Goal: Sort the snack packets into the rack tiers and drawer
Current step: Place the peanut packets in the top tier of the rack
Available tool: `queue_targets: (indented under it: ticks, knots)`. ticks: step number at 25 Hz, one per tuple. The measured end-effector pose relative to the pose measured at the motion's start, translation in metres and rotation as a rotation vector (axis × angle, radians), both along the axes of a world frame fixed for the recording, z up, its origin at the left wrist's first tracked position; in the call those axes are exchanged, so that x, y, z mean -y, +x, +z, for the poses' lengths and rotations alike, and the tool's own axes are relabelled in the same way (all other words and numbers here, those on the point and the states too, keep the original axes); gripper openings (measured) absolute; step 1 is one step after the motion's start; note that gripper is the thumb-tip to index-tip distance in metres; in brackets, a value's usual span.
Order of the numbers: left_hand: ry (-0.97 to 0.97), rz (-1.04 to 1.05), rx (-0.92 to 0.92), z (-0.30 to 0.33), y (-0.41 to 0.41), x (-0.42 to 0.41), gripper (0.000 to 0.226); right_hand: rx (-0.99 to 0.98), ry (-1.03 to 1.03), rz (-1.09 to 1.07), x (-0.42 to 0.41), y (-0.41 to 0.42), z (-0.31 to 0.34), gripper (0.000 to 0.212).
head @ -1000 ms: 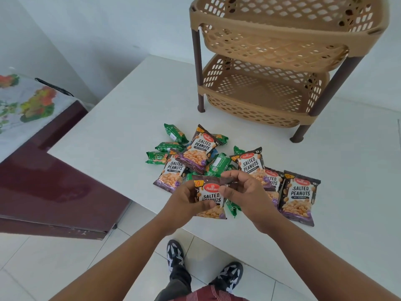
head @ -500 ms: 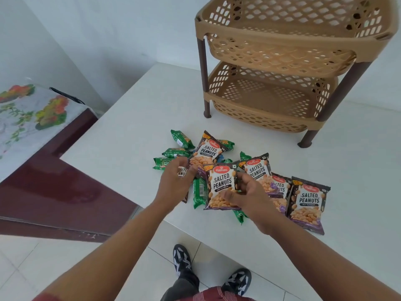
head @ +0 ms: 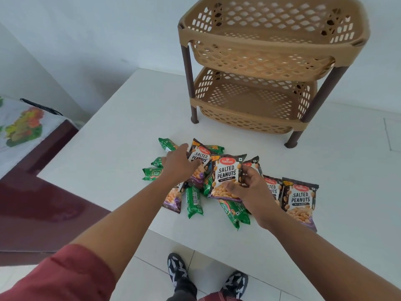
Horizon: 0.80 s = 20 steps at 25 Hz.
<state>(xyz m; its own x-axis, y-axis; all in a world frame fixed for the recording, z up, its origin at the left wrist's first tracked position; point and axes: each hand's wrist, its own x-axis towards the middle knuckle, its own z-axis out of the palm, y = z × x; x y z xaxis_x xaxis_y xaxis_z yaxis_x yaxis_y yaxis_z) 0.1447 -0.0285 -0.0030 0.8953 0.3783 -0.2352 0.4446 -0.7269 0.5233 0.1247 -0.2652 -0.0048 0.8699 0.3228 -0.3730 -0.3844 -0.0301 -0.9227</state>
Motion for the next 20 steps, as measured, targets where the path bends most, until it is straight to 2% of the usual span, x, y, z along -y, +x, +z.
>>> queue_targets:
  ticks: [3, 7, 12, 15, 18, 20]
  knots:
    - [-0.144, 0.036, 0.054, 0.004, 0.001, 0.002, 0.054, 0.023, -0.019, -0.017, -0.002, 0.003, 0.003, 0.048]
    - [-0.398, 0.055, 0.189, 0.015, -0.004, -0.002, 0.019, 0.05, 0.001, -0.017, 0.002, 0.009, 0.006, 0.044]
    - [-0.711, 0.091, 0.315, 0.057, -0.01, -0.012, 0.029, 0.109, 0.017, -0.036, 0.002, 0.02, 0.026, 0.044]
    - [-0.776, 0.048, 0.376, 0.087, -0.011, -0.013, 0.032, 0.147, 0.037, -0.032, 0.0, 0.028, 0.044, 0.037]
    - [-0.846, 0.029, 0.425, 0.115, -0.013, -0.013, 0.049, 0.177, 0.071, -0.023, -0.004, 0.037, 0.065, 0.031]
    - [-0.873, 0.016, 0.447, 0.132, -0.01, -0.014, 0.052, 0.218, 0.079, -0.029, -0.007, 0.043, 0.081, 0.03]
